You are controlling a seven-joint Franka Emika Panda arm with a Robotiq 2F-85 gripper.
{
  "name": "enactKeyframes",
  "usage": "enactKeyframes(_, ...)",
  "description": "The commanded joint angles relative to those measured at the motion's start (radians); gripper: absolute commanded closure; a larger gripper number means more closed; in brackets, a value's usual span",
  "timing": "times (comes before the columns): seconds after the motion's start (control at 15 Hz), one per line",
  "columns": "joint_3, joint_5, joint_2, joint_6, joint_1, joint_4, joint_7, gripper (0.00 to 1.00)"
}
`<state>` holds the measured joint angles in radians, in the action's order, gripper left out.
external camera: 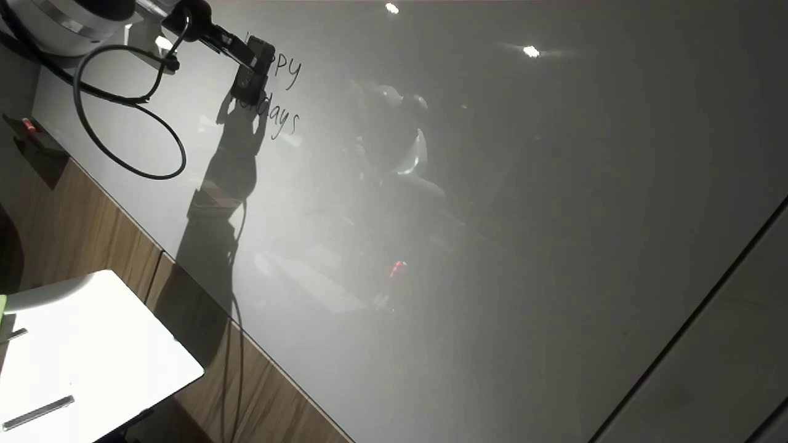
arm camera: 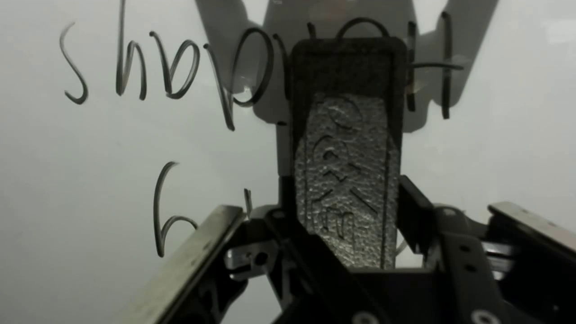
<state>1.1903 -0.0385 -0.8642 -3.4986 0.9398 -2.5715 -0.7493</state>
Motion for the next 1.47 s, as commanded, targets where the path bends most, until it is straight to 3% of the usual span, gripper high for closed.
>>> enactKeyframes(0.0, -0.086, 0.000, 0.111, 0.013, -0.051, -0.113, 0.199, 0.70)
enactKeyframes(0.47, -0.082, 0.005, 0.111, 0.029, -0.035, -0.095, 0.199, 0.70)
enactKeyframes(0.87, -0.063, -0.002, 0.104, 0.047, 0.019, -0.049, 0.202, 0.70)
enactKeyframes(1.4, -0.239, 0.040, 0.254, 0.185, 0.183, -0.056, 0.607, 0.70)
